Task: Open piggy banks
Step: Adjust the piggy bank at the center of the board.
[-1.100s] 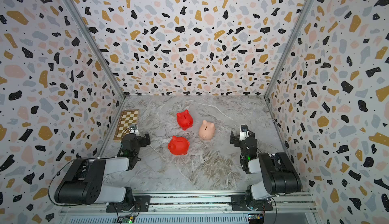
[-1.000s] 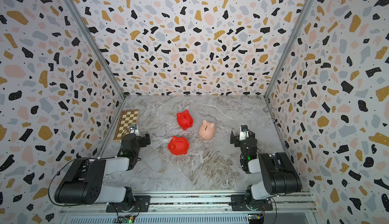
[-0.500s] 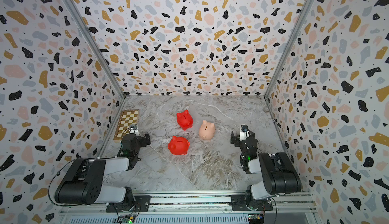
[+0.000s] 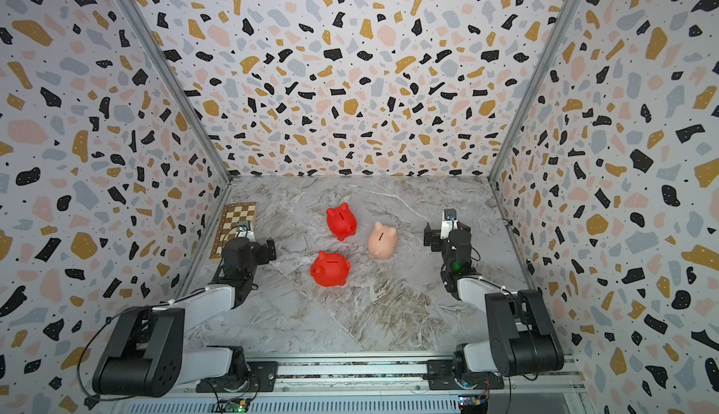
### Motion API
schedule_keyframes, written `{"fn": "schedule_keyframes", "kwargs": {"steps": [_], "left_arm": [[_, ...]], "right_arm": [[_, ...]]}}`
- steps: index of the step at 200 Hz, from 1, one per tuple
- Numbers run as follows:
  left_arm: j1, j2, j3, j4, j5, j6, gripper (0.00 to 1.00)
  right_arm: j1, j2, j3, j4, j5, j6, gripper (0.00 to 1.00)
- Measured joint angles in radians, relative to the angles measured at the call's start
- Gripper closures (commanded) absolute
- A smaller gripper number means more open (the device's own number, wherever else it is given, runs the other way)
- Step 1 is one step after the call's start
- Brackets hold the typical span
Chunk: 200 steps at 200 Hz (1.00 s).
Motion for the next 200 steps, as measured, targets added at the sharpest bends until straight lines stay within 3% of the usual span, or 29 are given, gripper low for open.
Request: {"fn": "schedule_keyframes", "kwargs": {"steps": [31, 52, 91, 105, 120, 130, 147, 162, 200], "left_arm": [[-0.001, -0.119, 0.035, -0.09, 0.085, -0.092, 0.01], [-0.003, -0.142, 0.035, -0.125, 0.198, -0.156, 0.01], [-0.034, -0.132, 0.051, -0.188, 0.409, -0.23, 0.01], [-0.067, -0.131, 0.051, -0.187, 0.459, -0.25, 0.01], [-0.107, -0.119, 0.051, -0.18, 0.513, -0.271, 0.01], [-0.135, -0.101, 0.051, -0.172, 0.544, -0.282, 0.01], [-0.183, -0.065, 0.051, -0.156, 0.587, -0.298, 0.02], [-0.225, -0.037, 0.051, -0.145, 0.613, -0.308, 0.02], [-0.313, -0.001, 0.05, -0.108, 0.652, -0.31, 0.02]], "right_arm": [[0.037, -0.1, 0.014, -0.176, -0.003, 0.087, 0.0], [0.032, -0.172, 0.031, -0.303, -0.025, 0.231, 0.0], [-0.059, -0.227, 0.058, -0.412, -0.246, 0.403, 0.08], [-0.026, -0.247, 0.056, -0.437, -0.288, 0.428, 0.21], [0.043, -0.272, 0.05, -0.457, -0.307, 0.443, 0.44], [0.106, -0.288, 0.041, -0.467, -0.309, 0.447, 0.65], [0.236, -0.303, 0.017, -0.478, -0.296, 0.46, 0.78], [0.355, -0.303, -0.014, -0.475, -0.272, 0.462, 0.99], [0.596, -0.241, -0.091, -0.434, -0.246, 0.486, 1.0]]}}
